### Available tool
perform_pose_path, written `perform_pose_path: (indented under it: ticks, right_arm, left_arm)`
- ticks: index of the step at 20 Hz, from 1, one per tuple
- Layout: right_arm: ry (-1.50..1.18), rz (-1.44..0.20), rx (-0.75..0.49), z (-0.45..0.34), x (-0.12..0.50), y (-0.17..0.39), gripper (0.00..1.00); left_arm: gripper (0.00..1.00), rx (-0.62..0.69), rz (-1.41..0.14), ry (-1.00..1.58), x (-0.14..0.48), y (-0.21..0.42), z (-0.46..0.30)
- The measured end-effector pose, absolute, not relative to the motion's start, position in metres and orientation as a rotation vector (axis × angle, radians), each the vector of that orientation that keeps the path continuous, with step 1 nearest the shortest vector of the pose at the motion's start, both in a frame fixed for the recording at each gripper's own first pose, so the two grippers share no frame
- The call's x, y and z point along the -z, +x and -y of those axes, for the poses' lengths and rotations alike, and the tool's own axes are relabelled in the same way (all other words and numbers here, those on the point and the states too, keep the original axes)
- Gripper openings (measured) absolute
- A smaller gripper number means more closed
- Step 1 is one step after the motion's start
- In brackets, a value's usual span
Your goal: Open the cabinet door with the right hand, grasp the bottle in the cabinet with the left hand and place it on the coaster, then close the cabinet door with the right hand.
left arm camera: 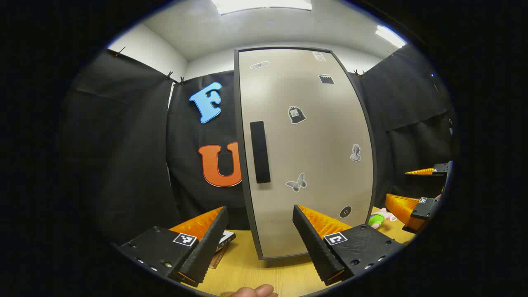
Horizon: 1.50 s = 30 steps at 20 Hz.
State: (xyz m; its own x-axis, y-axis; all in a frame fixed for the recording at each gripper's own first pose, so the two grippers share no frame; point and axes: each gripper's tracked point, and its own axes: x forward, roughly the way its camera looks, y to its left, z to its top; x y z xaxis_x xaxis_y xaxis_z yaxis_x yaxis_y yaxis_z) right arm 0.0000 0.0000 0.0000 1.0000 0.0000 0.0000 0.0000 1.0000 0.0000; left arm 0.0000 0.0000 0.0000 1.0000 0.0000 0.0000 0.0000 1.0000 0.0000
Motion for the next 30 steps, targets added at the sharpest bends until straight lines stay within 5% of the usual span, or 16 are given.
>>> perform_pose_path:
  ticks: [17,30]
  right_arm:
    - [0.037,-0.044,0.015,-0.007,0.019,0.011,1.00]
    - [0.149,0.083,-0.164,-0.091,-0.081,0.058,0.98]
  left_arm:
    - [0.96,0.044,-0.001,-0.031,0.001,0.003,0.012]
    - [0.96,0.038,-0.006,-0.061,0.026,-0.009,-0.008]
